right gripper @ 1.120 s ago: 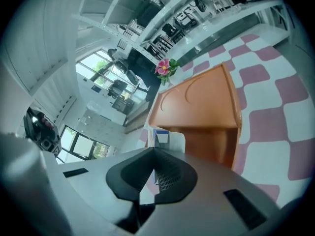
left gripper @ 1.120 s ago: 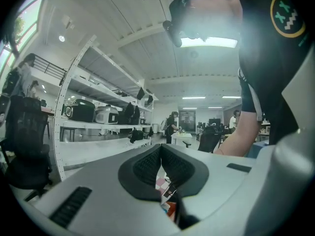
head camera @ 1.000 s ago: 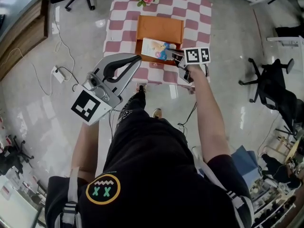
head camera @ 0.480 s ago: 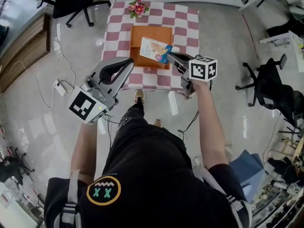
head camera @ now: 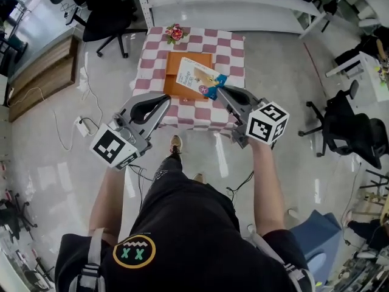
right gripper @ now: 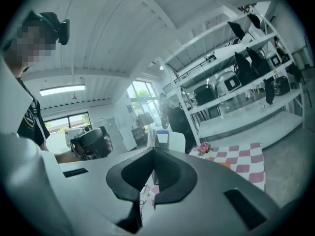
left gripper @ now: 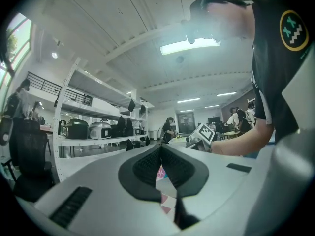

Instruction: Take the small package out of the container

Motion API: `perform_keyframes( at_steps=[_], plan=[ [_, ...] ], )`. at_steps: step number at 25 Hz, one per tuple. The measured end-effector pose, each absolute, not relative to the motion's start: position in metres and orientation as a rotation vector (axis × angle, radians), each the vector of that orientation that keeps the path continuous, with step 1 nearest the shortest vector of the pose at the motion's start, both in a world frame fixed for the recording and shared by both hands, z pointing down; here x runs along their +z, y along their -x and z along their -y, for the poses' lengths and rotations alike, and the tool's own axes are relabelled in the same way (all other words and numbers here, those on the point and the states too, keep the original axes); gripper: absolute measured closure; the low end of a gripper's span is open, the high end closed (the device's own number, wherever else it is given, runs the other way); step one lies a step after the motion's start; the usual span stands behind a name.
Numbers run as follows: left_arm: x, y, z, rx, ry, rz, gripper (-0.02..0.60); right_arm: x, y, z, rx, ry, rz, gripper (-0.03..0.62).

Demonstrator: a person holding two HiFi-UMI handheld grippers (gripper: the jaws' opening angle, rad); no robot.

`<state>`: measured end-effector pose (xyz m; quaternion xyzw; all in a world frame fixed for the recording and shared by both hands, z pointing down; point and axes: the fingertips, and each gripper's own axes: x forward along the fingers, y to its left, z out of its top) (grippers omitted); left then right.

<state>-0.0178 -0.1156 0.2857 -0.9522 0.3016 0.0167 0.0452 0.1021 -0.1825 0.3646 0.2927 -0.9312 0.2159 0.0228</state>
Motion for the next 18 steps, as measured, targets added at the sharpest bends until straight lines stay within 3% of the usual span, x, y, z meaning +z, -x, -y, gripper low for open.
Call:
perform_keyframes(
  at_steps=[18],
  plan=[
    [0.265,-0.008,-0.007,-0.012,2.868,-0.903,0.563,0.273,-0.147,0.018,0.027,-1.105,2.986,0.572]
  ],
)
